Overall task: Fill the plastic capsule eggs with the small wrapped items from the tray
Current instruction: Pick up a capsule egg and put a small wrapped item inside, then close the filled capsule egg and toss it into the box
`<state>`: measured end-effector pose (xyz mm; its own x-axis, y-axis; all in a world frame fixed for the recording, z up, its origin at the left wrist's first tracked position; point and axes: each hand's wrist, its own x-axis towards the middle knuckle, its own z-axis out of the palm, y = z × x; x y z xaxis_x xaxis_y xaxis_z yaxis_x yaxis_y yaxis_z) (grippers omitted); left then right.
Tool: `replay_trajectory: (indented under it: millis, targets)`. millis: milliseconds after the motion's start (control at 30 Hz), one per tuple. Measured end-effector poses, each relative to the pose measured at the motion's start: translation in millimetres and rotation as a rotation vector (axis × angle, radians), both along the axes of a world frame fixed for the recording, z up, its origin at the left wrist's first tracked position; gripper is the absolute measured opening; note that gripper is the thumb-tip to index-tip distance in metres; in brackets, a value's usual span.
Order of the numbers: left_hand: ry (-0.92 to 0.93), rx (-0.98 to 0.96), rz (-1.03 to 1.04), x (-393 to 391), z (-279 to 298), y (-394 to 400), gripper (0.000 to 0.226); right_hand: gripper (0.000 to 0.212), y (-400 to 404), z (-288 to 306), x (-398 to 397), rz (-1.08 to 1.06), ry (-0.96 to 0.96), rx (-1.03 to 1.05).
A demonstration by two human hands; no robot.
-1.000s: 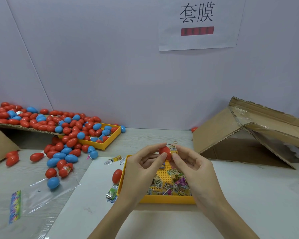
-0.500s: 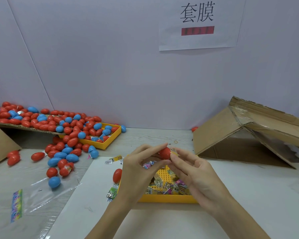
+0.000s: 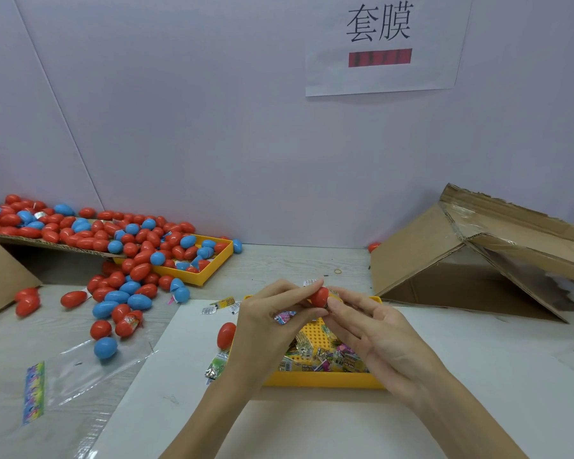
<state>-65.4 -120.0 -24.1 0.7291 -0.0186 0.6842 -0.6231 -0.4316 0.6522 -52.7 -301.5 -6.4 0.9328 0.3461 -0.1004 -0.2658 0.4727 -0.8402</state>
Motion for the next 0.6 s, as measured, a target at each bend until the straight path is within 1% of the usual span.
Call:
replay_trajectory:
  millis: [167,300,400,533,600]
  targets:
    - [-0.007,0.018,-0.01,0.8,-0.1,0.1,0.044,0.041,-1.7,2.0,0.3,0.023,0.031,0.009]
    - [-0.017,0.022,-0.034,2.1,0.9,0.2,0.039,0.042,-1.1,3.5,-0.8,0.036,0.001,0.007]
    - [0.03,0.026,-0.039,2.7,0.6,1.8,0.037,0.043,-0.3,3.2,-1.3,0.023,-0.028,-0.009]
    - [0.101,0.044,-0.072,1.0,-0.2,-1.2,0.04,0.04,-0.2,2.3,-2.5,-0.036,-0.132,-0.143]
    - [0.078,0.062,-0.045,1.4,-1.5,-1.5,0.038,0.033,-0.7,3.3,-3.5,-0.03,-0.18,-0.228]
